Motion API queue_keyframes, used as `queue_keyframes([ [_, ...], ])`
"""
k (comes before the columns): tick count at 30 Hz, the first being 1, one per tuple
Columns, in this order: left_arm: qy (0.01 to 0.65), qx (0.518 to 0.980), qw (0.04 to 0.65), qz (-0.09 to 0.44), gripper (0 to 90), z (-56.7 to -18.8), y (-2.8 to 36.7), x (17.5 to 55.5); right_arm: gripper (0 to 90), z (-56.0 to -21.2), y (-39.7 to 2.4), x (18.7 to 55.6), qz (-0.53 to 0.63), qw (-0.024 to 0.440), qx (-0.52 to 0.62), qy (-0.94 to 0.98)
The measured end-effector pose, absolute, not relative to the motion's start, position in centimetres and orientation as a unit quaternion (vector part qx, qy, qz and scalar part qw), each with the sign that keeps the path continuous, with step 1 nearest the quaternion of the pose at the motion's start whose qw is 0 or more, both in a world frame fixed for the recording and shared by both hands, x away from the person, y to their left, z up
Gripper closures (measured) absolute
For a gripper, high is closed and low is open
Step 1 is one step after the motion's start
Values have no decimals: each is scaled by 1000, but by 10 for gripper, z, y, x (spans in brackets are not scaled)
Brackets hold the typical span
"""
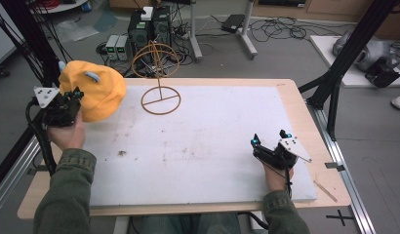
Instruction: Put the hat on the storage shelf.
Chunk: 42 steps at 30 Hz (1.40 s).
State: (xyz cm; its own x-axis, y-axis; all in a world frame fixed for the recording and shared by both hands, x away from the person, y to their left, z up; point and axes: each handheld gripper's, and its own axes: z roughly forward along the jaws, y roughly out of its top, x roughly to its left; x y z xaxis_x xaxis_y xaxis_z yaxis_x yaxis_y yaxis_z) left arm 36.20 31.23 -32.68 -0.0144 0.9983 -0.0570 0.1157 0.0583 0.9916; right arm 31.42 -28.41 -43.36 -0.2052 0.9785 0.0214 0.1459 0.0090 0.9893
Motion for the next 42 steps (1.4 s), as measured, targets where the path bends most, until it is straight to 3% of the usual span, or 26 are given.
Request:
queue_keyframes([
  [9,509,493,502,497,871,-278,302,358,40,-433,-284,312,516,411,478,580],
  [18,484,495,520,502,871,-239,284,369,40,-433,-284,313,521,407,479,578],
  [42,429,571,520,468,870,-195,168,463,41,-433,-282,315,531,402,467,581],
])
